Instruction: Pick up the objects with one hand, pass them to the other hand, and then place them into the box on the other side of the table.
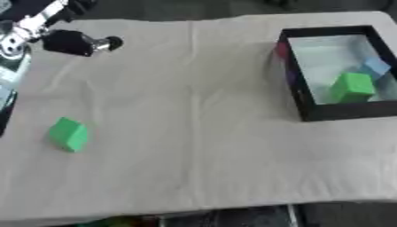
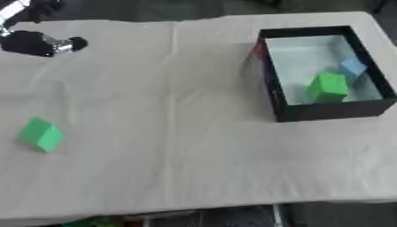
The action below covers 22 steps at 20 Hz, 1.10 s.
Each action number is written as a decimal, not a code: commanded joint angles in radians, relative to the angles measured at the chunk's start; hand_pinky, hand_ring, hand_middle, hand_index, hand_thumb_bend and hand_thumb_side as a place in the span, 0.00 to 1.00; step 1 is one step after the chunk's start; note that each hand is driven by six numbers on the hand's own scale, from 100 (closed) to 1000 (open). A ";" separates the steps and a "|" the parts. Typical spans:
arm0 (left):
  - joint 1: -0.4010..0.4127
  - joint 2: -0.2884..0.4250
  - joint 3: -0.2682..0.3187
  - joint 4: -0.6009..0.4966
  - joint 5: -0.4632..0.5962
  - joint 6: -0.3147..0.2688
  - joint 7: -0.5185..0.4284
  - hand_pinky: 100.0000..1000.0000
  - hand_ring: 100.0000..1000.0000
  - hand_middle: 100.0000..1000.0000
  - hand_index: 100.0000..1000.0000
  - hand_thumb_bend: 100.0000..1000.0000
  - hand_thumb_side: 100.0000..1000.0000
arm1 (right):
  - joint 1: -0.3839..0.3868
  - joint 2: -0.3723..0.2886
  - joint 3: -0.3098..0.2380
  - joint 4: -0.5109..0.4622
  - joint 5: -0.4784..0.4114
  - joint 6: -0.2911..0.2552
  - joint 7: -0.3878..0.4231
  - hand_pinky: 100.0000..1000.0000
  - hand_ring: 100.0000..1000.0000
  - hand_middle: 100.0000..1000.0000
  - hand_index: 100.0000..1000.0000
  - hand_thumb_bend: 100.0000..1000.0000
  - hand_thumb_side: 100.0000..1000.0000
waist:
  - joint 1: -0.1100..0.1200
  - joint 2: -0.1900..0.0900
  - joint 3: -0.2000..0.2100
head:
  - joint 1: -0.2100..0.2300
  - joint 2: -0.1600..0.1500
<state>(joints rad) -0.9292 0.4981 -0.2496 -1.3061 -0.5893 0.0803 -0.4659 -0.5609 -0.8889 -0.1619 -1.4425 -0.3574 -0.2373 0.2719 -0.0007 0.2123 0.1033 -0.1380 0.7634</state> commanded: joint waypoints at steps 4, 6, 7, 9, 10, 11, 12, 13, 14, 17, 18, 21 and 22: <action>-0.040 0.153 -0.002 0.056 0.099 -0.070 -0.126 0.70 0.76 0.72 0.78 0.63 0.55 | 0.008 -0.048 -0.035 0.006 0.006 0.012 -0.016 1.00 0.99 0.97 0.86 0.00 0.37 | 0.004 -0.011 -0.007 | 0.002 0.007; -0.041 0.186 -0.013 0.069 0.117 -0.098 -0.162 0.71 0.77 0.73 0.82 0.64 0.52 | 0.013 -0.047 -0.040 0.007 0.010 0.020 -0.021 1.00 0.99 0.97 0.86 0.00 0.37 | 0.006 -0.008 -0.009 | 0.003 0.007; -0.042 0.202 -0.019 0.074 0.128 -0.113 -0.179 0.71 0.77 0.74 0.83 0.65 0.49 | 0.013 -0.047 -0.042 0.007 0.011 0.022 -0.022 1.00 0.99 0.97 0.86 0.00 0.37 | 0.006 -0.006 -0.010 | 0.003 0.007; -0.042 0.225 -0.031 0.082 0.152 -0.142 -0.206 0.73 0.79 0.76 0.83 0.68 0.40 | 0.014 -0.050 -0.043 0.005 0.013 0.022 -0.025 1.00 0.99 0.97 0.86 0.00 0.36 | 0.007 -0.004 -0.012 | 0.004 0.007; -0.041 0.233 -0.037 0.086 0.163 -0.156 -0.215 0.73 0.79 0.76 0.83 0.69 0.36 | 0.016 -0.052 -0.043 0.004 0.013 0.021 -0.026 1.00 0.99 0.97 0.86 0.00 0.36 | 0.007 -0.003 -0.013 | 0.004 0.007; -0.039 0.239 -0.043 0.089 0.172 -0.168 -0.222 0.73 0.79 0.76 0.82 0.70 0.33 | 0.017 -0.052 -0.043 0.004 0.013 0.021 -0.027 1.00 0.98 0.96 0.86 0.00 0.37 | 0.007 -0.002 -0.014 | 0.004 0.007; -0.037 0.244 -0.050 0.092 0.180 -0.180 -0.232 0.73 0.79 0.76 0.82 0.70 0.31 | 0.019 -0.052 -0.043 0.005 0.014 0.020 -0.028 1.00 0.98 0.96 0.86 0.00 0.37 | 0.007 -0.001 -0.015 | 0.004 0.007; -0.035 0.249 -0.056 0.093 0.187 -0.191 -0.242 0.73 0.78 0.75 0.82 0.70 0.28 | 0.021 -0.052 -0.043 0.006 0.016 0.020 -0.029 1.00 0.98 0.96 0.86 0.00 0.37 | 0.007 0.000 -0.016 | 0.003 0.007; -0.034 0.255 -0.063 0.093 0.192 -0.200 -0.251 0.73 0.78 0.75 0.82 0.71 0.26 | 0.022 -0.051 -0.044 0.007 0.018 0.020 -0.029 1.00 0.98 0.96 0.86 0.00 0.38 | 0.007 0.001 -0.016 | 0.002 0.007; -0.031 0.276 -0.092 0.087 0.198 -0.226 -0.282 0.72 0.78 0.75 0.82 0.73 0.21 | 0.025 -0.049 -0.043 0.008 0.022 0.019 -0.032 1.00 0.98 0.96 0.85 0.00 0.38 | 0.008 0.004 -0.016 | 0.002 0.007; -0.029 0.283 -0.104 0.083 0.199 -0.234 -0.292 0.72 0.78 0.75 0.82 0.73 0.20 | 0.025 -0.048 -0.042 0.008 0.023 0.020 -0.032 1.00 0.98 0.95 0.85 0.00 0.38 | 0.008 0.005 -0.016 | 0.003 0.007; -0.017 0.300 -0.132 0.068 0.202 -0.251 -0.313 0.72 0.78 0.75 0.82 0.74 0.18 | 0.027 -0.046 -0.040 0.005 0.026 0.018 -0.034 1.00 0.97 0.95 0.85 0.00 0.37 | 0.007 0.007 -0.017 | 0.003 0.007; -0.013 0.306 -0.140 0.063 0.204 -0.254 -0.318 0.72 0.78 0.75 0.83 0.74 0.18 | 0.028 -0.046 -0.039 0.004 0.029 0.016 -0.034 1.00 0.97 0.95 0.85 0.00 0.37 | 0.006 0.007 -0.017 | 0.003 0.007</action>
<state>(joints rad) -0.9292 0.7585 -0.3865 -1.2242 -0.3948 -0.1673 -0.7742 -0.5256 -0.8935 -0.1897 -1.4295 -0.3347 -0.2188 0.2419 0.0060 0.2344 0.0876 -0.1352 0.7635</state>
